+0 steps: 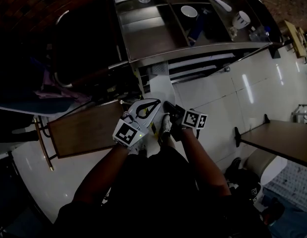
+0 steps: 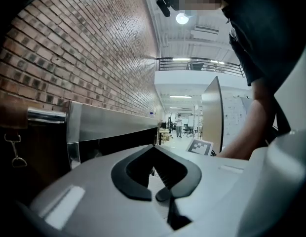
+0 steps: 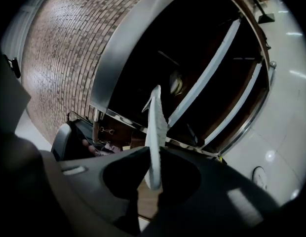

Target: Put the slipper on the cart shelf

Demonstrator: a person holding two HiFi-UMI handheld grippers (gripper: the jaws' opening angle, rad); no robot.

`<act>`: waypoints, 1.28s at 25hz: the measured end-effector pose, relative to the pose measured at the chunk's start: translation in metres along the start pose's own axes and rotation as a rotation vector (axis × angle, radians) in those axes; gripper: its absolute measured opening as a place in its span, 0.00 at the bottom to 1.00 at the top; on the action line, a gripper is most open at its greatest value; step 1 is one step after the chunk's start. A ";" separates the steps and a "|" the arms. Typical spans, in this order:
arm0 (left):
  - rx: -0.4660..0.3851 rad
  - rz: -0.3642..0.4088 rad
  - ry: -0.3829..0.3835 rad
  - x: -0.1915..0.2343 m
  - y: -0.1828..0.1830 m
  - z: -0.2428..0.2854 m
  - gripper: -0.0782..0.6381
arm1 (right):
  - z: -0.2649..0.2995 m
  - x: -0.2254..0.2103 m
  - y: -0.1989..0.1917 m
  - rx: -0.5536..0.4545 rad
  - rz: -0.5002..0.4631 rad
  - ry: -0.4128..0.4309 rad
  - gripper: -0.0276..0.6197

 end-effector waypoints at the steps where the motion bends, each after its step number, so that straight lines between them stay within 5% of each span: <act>1: -0.003 -0.003 0.013 0.004 0.001 0.005 0.12 | 0.006 -0.005 0.005 0.014 0.005 0.006 0.12; 16: 0.024 -0.036 0.143 0.058 -0.026 0.059 0.12 | 0.088 -0.046 0.061 0.066 0.012 0.061 0.12; 32: 0.092 -0.033 0.146 0.076 -0.070 0.097 0.12 | 0.129 -0.066 0.083 0.019 0.081 0.153 0.13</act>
Point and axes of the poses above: the fingertips, and each gripper's own axes: z forward along the fingers, x to its left, y out of its top, the point moved 1 cm from there along -z, backward along the fingers, and after that the axes turned 6 degrees about -z, right-handed, at the moved point
